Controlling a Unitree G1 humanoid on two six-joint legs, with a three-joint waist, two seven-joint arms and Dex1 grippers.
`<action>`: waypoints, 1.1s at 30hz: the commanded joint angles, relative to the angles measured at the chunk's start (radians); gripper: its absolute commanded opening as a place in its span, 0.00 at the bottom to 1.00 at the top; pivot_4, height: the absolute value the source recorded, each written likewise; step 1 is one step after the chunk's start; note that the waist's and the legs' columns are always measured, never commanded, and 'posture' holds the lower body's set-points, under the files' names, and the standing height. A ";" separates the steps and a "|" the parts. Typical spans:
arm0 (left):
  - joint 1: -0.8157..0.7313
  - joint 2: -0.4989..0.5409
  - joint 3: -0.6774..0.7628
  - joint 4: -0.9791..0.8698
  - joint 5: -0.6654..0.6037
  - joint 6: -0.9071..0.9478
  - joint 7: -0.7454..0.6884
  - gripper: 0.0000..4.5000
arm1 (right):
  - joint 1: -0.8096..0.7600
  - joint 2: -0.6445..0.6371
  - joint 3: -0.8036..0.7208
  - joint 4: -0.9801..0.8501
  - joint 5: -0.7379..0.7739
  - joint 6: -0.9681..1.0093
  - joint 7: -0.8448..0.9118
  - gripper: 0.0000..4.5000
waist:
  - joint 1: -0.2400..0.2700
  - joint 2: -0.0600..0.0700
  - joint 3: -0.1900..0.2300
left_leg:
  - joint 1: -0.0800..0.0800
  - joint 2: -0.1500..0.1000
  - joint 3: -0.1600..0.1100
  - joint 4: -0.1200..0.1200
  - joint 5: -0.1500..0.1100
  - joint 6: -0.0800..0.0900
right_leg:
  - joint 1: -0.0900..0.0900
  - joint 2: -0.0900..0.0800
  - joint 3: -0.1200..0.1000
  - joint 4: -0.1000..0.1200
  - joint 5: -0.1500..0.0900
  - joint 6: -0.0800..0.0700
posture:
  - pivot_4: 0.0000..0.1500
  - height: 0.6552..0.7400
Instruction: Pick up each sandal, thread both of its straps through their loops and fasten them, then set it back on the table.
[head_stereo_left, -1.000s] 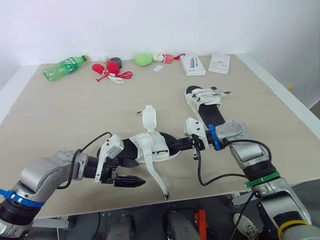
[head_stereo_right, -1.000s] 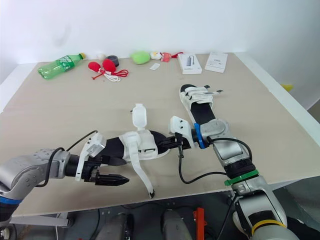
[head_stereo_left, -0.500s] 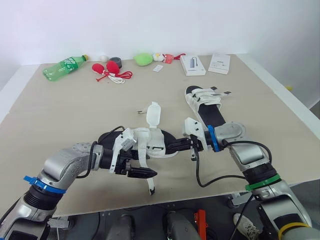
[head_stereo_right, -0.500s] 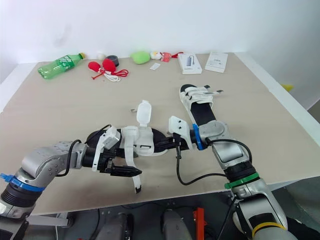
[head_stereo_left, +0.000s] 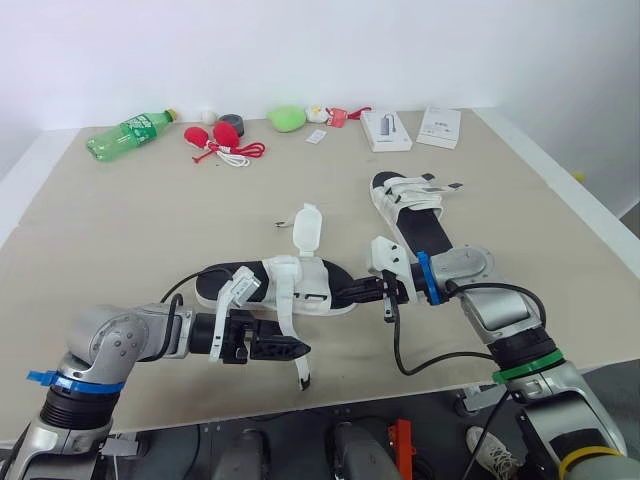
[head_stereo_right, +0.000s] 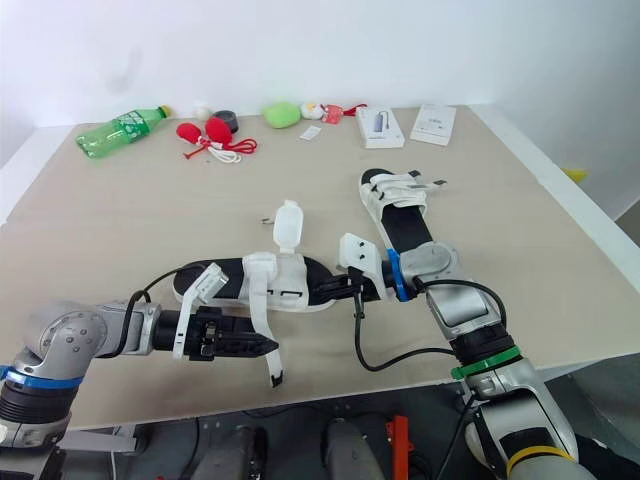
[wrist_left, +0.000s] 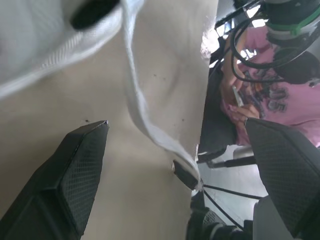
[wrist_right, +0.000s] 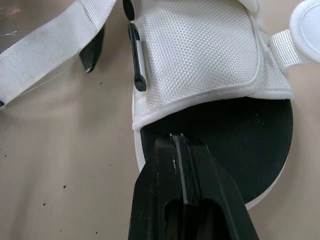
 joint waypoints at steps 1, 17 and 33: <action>0.012 -0.008 0.027 -0.029 -0.024 0.023 0.036 0.99 | -0.005 -0.007 -0.011 -0.021 0.009 -0.011 -0.002 0.00 | 0.000 0.000 0.000 | 0.000 0.000 0.000 0.000 0.000 0.000 | 0.000 0.000 0.000 0.000 0.000 0.000 | 1.00 1.00; 0.020 -0.041 0.007 -0.014 -0.006 0.003 0.070 0.02 | -0.007 -0.011 -0.007 -0.014 0.005 -0.015 0.007 0.00 | 0.000 0.000 0.000 | 0.000 0.000 0.000 0.000 0.000 -0.001 | 0.000 0.000 0.000 0.000 -0.002 -0.004 | 1.00 1.00; -0.390 0.093 0.028 0.446 -0.011 -0.014 -0.227 0.02 | -0.022 0.004 -0.001 0.012 -0.008 -0.043 0.005 0.00 | 0.000 0.000 0.000 | -0.001 -0.001 0.001 -0.001 -0.002 -0.004 | -0.001 0.002 -0.002 0.000 -0.002 -0.002 | 1.00 1.00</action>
